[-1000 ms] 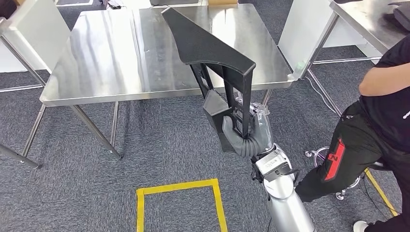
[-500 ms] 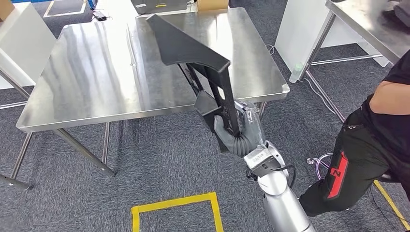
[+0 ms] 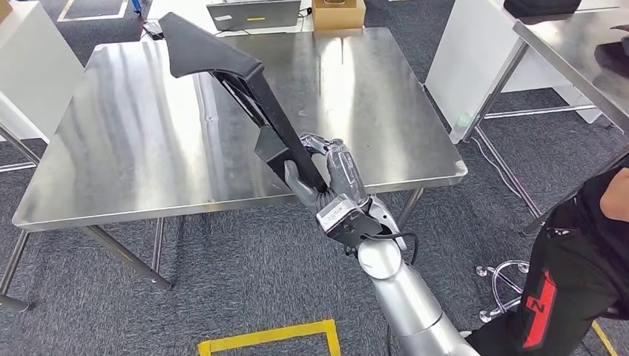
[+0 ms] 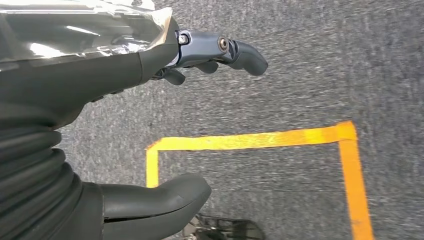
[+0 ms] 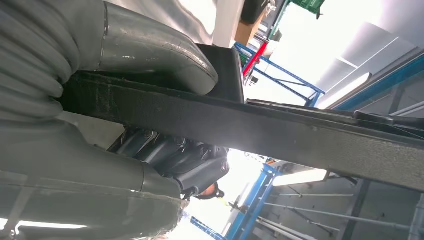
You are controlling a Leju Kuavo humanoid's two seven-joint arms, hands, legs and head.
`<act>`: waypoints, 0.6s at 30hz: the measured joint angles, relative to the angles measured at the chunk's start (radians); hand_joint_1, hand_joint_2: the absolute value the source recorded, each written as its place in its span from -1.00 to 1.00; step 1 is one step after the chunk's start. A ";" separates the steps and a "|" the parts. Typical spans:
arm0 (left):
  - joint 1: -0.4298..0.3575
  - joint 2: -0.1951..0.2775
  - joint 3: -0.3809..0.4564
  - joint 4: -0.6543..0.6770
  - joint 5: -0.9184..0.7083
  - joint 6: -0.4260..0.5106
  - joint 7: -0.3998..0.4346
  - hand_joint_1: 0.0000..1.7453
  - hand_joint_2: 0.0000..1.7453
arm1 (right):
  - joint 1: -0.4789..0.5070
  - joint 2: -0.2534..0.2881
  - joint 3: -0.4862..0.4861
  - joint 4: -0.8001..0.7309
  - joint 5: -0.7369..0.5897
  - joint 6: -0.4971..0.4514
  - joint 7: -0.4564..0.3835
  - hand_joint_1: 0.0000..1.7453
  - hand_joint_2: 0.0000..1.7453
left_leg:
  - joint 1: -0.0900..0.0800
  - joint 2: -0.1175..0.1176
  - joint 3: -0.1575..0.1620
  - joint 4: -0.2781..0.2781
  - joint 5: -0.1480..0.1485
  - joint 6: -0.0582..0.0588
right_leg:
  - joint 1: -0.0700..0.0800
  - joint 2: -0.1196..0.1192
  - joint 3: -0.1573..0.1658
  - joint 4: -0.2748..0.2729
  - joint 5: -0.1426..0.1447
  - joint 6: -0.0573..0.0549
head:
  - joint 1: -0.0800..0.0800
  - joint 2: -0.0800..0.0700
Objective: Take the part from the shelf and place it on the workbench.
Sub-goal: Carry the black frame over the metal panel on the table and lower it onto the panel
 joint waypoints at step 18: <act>-0.022 -0.007 -0.010 0.002 -0.024 -0.002 0.018 -1.00 1.00 | -0.003 0.000 0.002 0.023 0.031 -0.035 -0.002 1.00 1.00 | 0.025 0.043 -0.095 0.043 0.017 -0.067 | -0.013 -0.006 0.219 -0.236 0.115 -0.021 | -0.005 0.000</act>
